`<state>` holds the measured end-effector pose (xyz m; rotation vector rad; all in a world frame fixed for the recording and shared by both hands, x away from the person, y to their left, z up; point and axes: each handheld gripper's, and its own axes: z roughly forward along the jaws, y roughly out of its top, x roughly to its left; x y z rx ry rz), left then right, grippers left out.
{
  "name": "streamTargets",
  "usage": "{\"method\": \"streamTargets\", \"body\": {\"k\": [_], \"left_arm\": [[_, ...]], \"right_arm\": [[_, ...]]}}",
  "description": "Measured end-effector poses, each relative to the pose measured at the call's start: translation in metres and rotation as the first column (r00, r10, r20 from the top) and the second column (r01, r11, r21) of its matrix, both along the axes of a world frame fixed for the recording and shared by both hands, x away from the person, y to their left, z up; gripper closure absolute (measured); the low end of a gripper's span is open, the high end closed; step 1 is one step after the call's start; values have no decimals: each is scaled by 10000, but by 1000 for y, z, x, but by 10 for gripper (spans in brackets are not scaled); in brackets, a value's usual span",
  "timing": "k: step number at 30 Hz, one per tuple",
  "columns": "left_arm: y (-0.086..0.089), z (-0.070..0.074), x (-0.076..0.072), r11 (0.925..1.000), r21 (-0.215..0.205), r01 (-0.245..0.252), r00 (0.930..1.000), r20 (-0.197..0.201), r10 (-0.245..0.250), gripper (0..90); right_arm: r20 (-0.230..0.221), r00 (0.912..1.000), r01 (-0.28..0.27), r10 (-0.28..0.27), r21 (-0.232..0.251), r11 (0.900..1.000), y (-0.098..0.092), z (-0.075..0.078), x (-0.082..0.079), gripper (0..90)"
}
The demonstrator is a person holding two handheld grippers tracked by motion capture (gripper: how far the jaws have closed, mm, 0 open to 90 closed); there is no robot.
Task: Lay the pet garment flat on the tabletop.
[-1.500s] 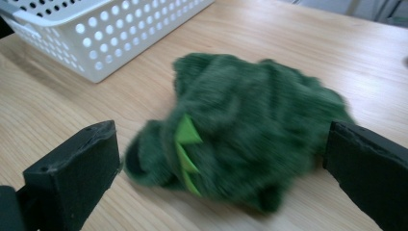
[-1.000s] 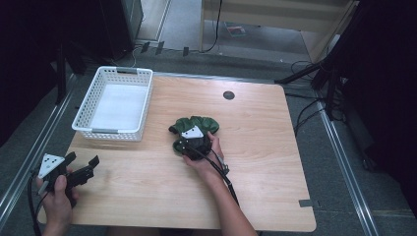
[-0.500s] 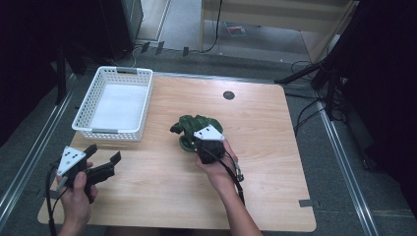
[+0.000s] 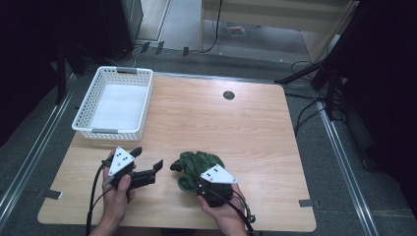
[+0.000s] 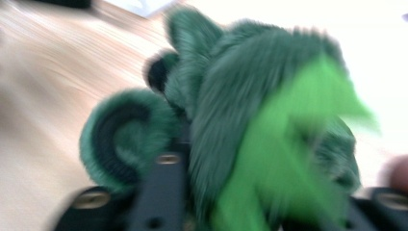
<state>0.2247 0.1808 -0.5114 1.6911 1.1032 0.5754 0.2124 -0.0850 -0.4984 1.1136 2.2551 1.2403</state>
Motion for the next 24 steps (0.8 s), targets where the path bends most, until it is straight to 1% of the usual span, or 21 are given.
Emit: {"method": "streamTargets", "body": {"k": [1,2,4,6,7,8,9,10,11,12,13,15,16,17,18,19,20,21,22,23,24], "left_arm": [[0,0,0,10000,0,0,10000,0,0,133],[-1,-2,0,10000,10,59,10000,-59,-59,133],[0,-9,1,9998,-144,105,9993,-346,-110,134],[0,-11,1,9997,-194,121,9991,-404,-129,134],[-1,-11,1,9997,-174,147,9990,-425,-154,134],[-1,-12,0,9997,-183,184,9989,-439,-192,134],[-2,-11,0,9995,-240,198,9989,-424,-208,134],[-2,-11,0,9995,-240,198,9989,-424,-208,134],[-2,-10,0,9994,-252,240,9989,-398,-249,134],[-2,-8,1,9991,-297,307,9987,-389,-318,134],[-2,-8,1,9991,-297,307,9987,-389,-318,135],[-3,-7,2,9991,-330,278,9988,-395,-291,135],[-3,-7,3,9991,-272,332,9986,-403,-343,135],[-4,-7,4,9993,-245,294,9984,-473,-305,135],[-4,-8,5,9993,-279,263,9982,-536,-277,135],[-3,-9,5,9993,-235,280,9974,-656,-295,135],[-2,-10,6,9994,-218,287,9962,-817,-304,135],[0,-11,6,9994,-200,286,9951,-946,-303,135],[2,-13,7,9994,-186,290,9943,-1016,-308,135],[4,-15,7,9995,-200,249,9937,-1084,-269,136],[6,-17,9,9994,-273,199,9924,-1206,-230,136]], "right_arm": [[0,10000,0,0,0,10000,0,0,0,546],[-148,9996,-215,219,295,9993,-1,2,0,446],[24,9993,-372,372,159,9992,-5,10,-3,328],[31,9993,-379,379,95,9992,-7,12,-3,341],[114,9995,-300,301,-57,9995,-8,12,-3,372],[196,9996,-198,203,-243,9995,-9,12,-2,444],[434,9985,-304,327,-515,9982,-12,12,1,708],[498,9982,-320,342,-447,9985,-14,14,4,778],[455,9984,-317,333,-360,9988,-14,18,9,817],[580,9978,-294,312,-320,9991,-14,23,16,830],[580,9978,-294,312,-320,9991,-14,23,16,830],[806,9967,-63,78,-189,9998,-10,37,35,833],[855,9963,-10,11,-8,10000,-8,44,49,807],[816,9965,140,-159,233,9996,-4,50,64,731],[997,9943,352,-383,331,9988,-2,55,79,662],[1180,9914,532,-563,295,9982,-1,58,91,632],[923,9904,975,-1025,572,9936,-7,62,108,527],[923,9904,975,-1025,572,9936,-7,62,108,527],[748,9904,1096,-1165,907,9898,-13,63,110,486],[606,9898,1199,-1291,1372,9833,-28,59,107,468],[606,9898,1199,-1291,1372,9833,-28,59,107,468]]}}
